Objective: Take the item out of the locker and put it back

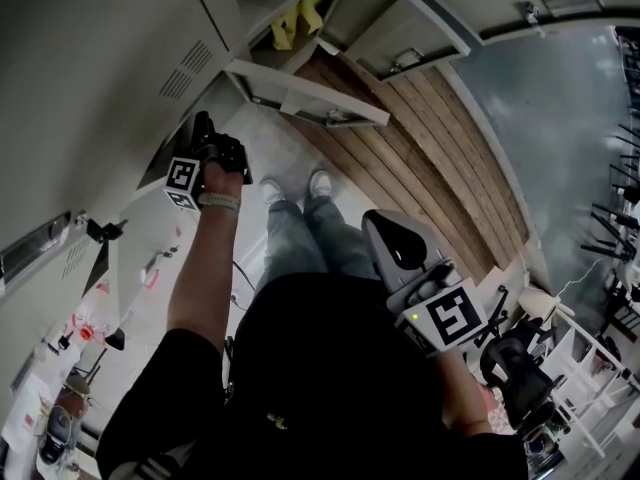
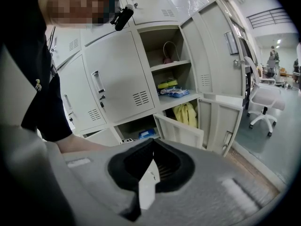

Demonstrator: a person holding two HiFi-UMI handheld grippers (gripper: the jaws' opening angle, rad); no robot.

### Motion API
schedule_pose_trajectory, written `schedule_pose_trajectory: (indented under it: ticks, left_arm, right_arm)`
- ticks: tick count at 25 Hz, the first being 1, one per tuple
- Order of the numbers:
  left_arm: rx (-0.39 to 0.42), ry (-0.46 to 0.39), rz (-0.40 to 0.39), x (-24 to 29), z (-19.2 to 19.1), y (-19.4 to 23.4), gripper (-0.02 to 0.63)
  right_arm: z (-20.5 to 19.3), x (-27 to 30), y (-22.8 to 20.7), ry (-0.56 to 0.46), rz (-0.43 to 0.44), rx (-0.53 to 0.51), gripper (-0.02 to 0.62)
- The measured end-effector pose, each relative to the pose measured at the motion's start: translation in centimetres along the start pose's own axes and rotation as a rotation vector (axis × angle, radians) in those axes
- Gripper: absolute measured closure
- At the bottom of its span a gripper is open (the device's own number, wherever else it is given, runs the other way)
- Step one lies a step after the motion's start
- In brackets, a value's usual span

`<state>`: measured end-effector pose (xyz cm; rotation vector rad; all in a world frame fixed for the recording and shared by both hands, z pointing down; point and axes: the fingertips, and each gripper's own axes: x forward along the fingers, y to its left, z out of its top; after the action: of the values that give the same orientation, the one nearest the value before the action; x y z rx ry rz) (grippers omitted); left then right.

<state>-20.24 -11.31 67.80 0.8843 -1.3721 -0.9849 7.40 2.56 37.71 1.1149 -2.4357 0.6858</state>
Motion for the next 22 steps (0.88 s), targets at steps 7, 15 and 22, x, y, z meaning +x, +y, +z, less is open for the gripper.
schedule_pose_trajectory:
  ticks: [7,15,22]
  left_arm:
    - [0.006,0.061,-0.008,-2.7,-1.9,-0.6,0.457]
    - [0.026,0.146,-0.05,-6.0,-4.2,-3.8,0.459]
    - [0.068,0.265,-0.079,-10.5,-7.2,-7.8,0.473]
  right_arm:
    - [0.8,0.3,0.6,-0.016,0.036,-0.024,0.598]
    - [2.2,0.5,1.2,-0.058,0.082,-0.052,0.598]
    - [3.6,0.5,1.3,-0.104,0.118,-0.06,0.598]
